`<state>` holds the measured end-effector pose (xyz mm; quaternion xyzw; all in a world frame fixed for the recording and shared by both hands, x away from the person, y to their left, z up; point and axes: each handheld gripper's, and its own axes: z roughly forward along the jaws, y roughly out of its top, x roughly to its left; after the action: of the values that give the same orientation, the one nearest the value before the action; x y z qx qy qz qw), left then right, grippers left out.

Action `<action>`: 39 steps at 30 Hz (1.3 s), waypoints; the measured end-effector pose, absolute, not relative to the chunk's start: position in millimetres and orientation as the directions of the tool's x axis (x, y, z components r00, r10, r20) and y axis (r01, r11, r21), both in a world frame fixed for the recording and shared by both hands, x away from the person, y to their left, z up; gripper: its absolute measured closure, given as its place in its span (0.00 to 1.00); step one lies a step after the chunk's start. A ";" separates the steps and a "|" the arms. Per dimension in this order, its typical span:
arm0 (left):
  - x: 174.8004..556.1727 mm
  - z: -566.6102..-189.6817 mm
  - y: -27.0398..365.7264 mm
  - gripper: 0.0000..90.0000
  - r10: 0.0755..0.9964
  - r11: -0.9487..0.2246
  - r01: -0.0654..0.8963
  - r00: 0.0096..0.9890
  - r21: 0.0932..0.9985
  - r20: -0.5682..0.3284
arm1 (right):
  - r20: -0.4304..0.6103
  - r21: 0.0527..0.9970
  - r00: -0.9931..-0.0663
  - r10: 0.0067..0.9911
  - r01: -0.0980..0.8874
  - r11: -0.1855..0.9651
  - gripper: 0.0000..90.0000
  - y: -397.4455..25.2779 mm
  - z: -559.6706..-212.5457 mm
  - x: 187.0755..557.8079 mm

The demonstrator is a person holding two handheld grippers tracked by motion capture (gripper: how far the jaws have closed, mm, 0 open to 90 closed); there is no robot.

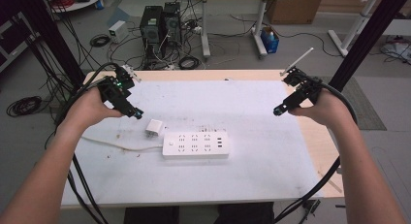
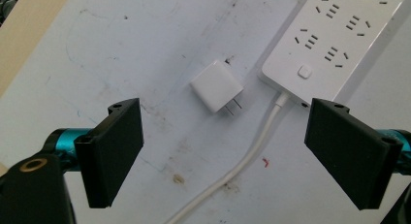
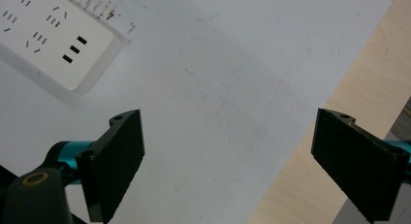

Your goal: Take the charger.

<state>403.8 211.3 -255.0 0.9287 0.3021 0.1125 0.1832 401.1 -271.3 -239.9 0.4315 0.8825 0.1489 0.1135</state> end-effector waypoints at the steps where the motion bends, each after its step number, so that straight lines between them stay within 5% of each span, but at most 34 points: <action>1: 403.8 -255.0 211.3 0.16 0.602 -0.750 0.520 0.792 0.408 0.098 | -0.069 0.360 -0.601 0.796 0.729 0.582 0.13 -271.9 -239.7 401.2; 17: 428.0 -278.5 196.1 0.16 0.699 -0.671 0.644 0.715 0.367 0.024 | -0.068 0.360 -0.599 0.798 0.731 0.579 0.13 -276.7 -243.5 407.6; 39: 462.4 -355.5 174.0 0.16 0.836 -0.519 0.815 0.547 0.256 -0.045 | -0.053 0.358 -0.606 0.794 0.731 0.581 0.13 -281.1 -257.0 411.2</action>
<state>462.4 174.0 -355.5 0.8706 0.4741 0.0421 0.1243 411.2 -281.1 -257.0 0.4316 0.8830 0.1521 0.1042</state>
